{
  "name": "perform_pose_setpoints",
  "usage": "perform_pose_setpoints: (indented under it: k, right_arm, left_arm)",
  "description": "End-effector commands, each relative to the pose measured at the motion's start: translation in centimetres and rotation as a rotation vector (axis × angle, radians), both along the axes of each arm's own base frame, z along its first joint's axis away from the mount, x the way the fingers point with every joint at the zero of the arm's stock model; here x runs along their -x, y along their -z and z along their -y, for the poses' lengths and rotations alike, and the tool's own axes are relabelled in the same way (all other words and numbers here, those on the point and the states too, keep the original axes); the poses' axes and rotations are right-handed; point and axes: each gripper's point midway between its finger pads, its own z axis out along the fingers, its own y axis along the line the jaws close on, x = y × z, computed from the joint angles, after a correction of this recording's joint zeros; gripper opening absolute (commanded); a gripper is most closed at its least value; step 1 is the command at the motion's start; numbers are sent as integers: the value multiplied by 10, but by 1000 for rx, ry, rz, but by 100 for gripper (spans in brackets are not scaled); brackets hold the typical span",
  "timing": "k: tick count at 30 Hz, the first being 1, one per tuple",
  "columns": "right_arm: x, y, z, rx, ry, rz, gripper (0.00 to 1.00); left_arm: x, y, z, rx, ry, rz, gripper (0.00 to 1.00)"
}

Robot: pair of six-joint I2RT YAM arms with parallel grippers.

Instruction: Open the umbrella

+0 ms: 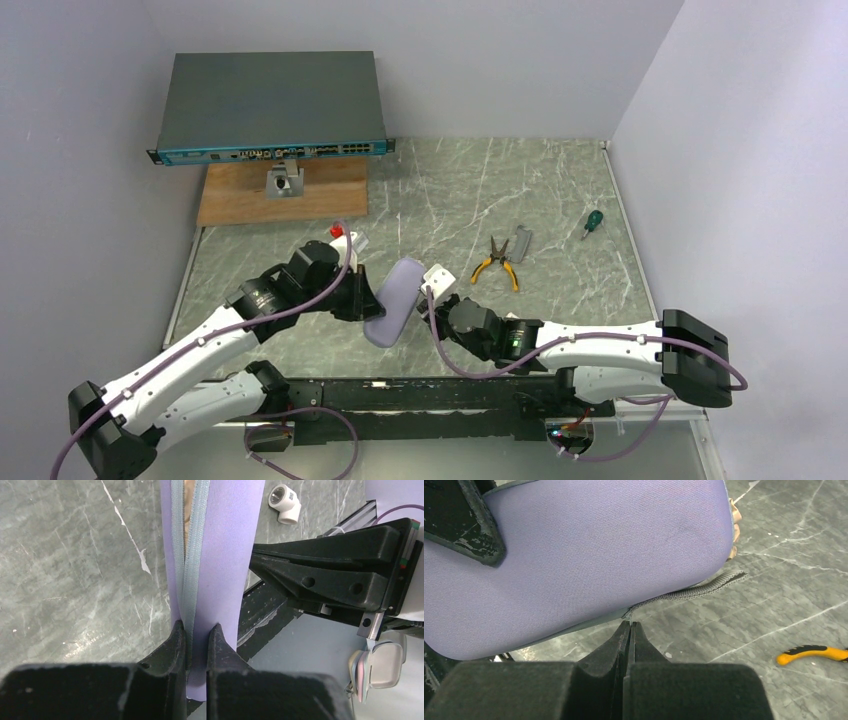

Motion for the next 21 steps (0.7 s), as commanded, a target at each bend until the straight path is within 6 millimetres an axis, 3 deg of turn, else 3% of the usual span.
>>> perform_pose_setpoints:
  k: [1, 4, 5, 8, 11, 21]
  right_arm:
    - [-22, -7, 20, 59, 122, 77, 0]
    - [-18, -1, 18, 85, 95, 55, 1]
    - [-17, 2, 19, 99, 91, 48, 11]
    - [-16, 13, 27, 132, 115, 22, 61]
    - [-14, 17, 35, 127, 152, -11, 82]
    - [-17, 22, 70, 120, 323, -62, 87]
  left_arm:
    - [-3, -6, 0, 11, 11, 35, 0]
    - [-5, -3, 0, 12, -6, 32, 0]
    - [-6, -1, 0, 14, -14, 28, 0]
    - [-10, 6, 1, 20, -44, 17, 0]
    - [-16, 15, 1, 22, -95, 11, 0]
    - [-40, 52, 5, 80, -276, -20, 0]
